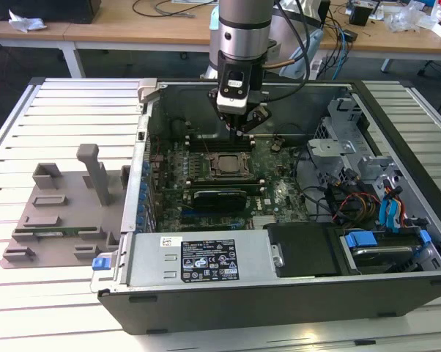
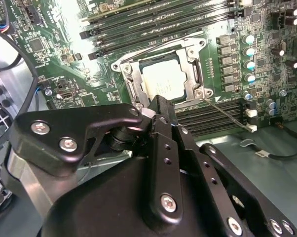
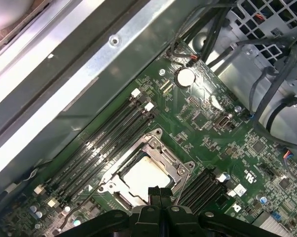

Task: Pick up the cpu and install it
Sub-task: 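Install the first cpu locking lever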

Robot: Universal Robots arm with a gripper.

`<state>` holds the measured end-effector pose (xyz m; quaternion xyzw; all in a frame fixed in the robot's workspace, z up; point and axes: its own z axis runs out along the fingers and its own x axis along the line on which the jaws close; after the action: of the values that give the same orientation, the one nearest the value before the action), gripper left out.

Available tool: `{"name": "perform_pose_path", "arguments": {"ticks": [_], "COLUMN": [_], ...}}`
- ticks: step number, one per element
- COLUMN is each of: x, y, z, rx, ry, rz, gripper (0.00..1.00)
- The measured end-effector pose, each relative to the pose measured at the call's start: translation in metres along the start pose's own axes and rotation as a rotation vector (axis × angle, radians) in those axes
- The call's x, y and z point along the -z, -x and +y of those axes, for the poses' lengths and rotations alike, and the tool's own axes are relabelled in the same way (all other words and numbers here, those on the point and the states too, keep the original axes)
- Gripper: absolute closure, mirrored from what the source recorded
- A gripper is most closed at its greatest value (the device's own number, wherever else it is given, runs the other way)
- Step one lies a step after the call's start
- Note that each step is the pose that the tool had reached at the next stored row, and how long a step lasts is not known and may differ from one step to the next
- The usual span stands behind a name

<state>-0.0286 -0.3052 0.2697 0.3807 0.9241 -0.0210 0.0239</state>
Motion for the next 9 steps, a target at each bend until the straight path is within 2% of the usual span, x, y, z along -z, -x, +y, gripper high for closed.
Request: {"name": "perform_pose_path", "arguments": {"ticks": [9], "x": [0.0000], "y": [0.0000], "z": [0.0000], "rx": [0.072], "ry": [0.0041], "rz": [-0.0017], "gripper": [0.89]}}
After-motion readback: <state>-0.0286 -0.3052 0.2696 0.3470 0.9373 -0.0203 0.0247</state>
